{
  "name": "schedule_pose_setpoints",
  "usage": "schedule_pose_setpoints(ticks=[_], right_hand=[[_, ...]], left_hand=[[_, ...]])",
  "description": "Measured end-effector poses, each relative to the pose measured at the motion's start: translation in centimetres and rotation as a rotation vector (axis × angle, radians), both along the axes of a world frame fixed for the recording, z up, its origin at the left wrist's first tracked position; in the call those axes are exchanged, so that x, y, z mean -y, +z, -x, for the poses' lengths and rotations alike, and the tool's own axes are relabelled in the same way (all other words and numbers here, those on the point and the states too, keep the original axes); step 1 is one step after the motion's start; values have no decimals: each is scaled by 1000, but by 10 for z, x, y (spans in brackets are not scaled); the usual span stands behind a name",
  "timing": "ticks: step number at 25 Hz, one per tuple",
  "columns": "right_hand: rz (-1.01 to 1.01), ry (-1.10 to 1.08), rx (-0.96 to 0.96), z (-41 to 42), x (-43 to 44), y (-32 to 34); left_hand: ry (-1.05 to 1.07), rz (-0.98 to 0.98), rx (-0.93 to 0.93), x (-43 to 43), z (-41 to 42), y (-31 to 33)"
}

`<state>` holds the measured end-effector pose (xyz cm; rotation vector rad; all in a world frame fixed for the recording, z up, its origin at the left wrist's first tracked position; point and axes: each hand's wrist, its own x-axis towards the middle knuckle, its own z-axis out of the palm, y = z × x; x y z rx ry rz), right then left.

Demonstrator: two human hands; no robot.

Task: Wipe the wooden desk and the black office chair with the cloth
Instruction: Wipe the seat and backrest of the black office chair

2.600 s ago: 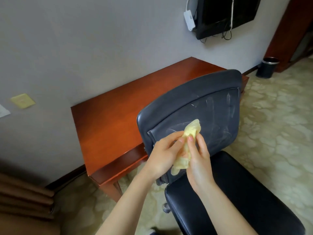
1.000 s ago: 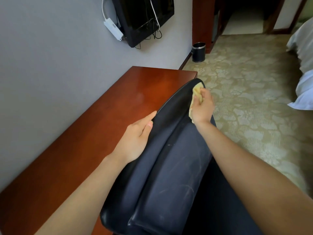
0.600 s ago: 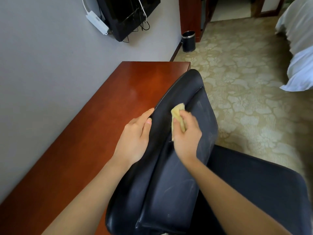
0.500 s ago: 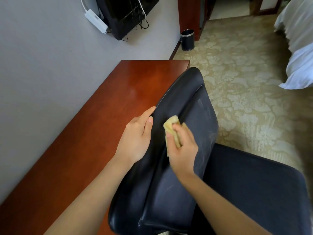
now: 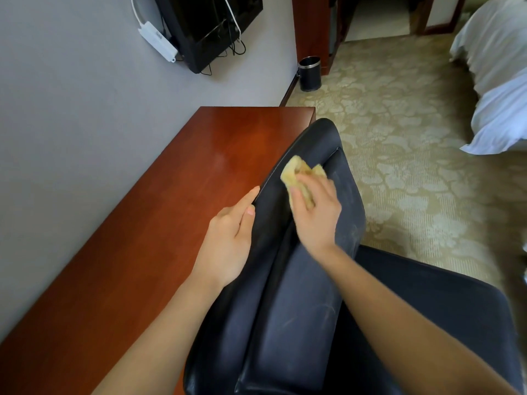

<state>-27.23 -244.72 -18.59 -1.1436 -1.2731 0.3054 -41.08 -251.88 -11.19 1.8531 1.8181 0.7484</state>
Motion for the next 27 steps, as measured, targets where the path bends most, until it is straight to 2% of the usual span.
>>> schedule_pose_setpoints(ticks=[5,8,9,12,16,19,22,25,27], right_hand=[[279,-136,-153,-40,-100,20],[664,-176,-361,-62,-142,30],[728,-170,-387,-64,-148,33],[625,-154,-352,-48,-134,41],[322,-49,-80,-13,-64,38],[189,89,37,9,-1,35],[105,184,52,26,61,23],[120,306,-42,32,112,0],[110,337,-30,23,128,-16]], left_hand=[[77,-16,-54,2,-4,5],[109,-63,-82,2,-9,9],[114,-76,-83,1,-11,10],[121,-99,-67,0,-12,13],[111,-99,-70,0,-10,12],[78,-135,-84,2,-9,12],[35,-169,-71,3,-7,14],[-14,-156,-48,3,-7,13],[-66,-140,-112,3,-7,11]])
